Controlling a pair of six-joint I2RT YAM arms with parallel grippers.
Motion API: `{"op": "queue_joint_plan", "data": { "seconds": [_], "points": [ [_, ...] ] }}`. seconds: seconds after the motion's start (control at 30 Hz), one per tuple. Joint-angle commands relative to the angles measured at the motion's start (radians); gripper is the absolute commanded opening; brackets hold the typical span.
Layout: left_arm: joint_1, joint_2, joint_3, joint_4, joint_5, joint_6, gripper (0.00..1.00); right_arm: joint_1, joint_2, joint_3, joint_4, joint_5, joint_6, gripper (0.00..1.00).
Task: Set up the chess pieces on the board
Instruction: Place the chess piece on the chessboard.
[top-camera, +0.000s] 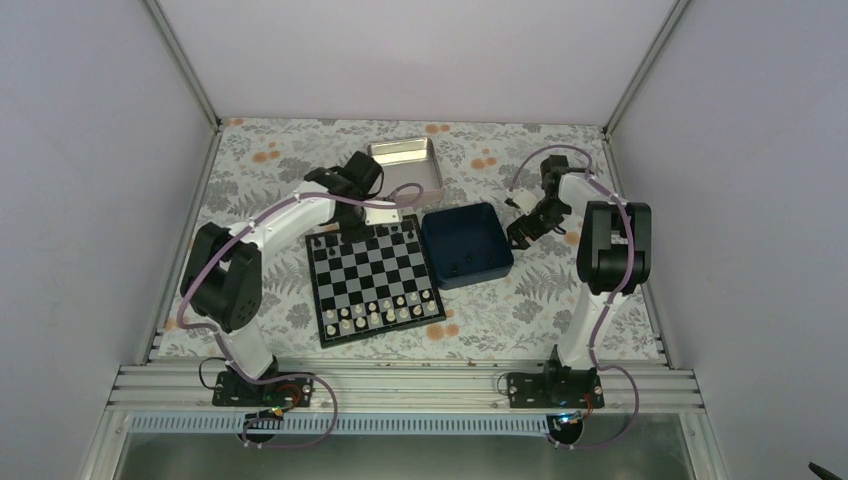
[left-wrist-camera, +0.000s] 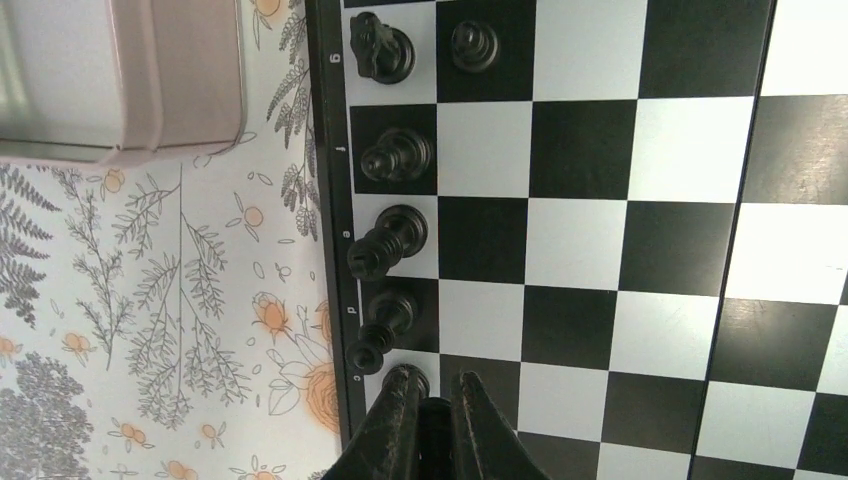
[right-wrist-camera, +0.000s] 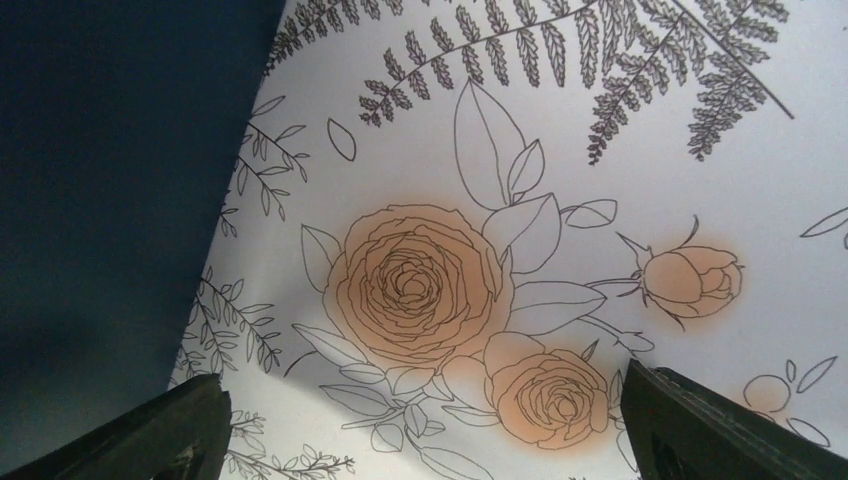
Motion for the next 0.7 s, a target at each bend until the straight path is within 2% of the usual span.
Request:
{"op": "queue_joint_plan", "data": {
  "seconds": [0.0, 0.33, 0.67],
  "points": [
    [0.029, -0.042, -0.078, 0.098, 0.051, -0.019, 0.05, 0.008, 0.035, 0.023, -0.015, 0.005, 0.005, 1.00],
    [0.058, -0.064, -0.189, 0.162, 0.090, -0.031, 0.05, 0.008, 0.046, 0.019, -0.017, 0.010, 0.007, 1.00],
    [0.093, -0.059, -0.227, 0.197, 0.107, -0.027, 0.05, 0.008, 0.049, 0.017, -0.018, 0.012, 0.007, 1.00]
  ]
}}
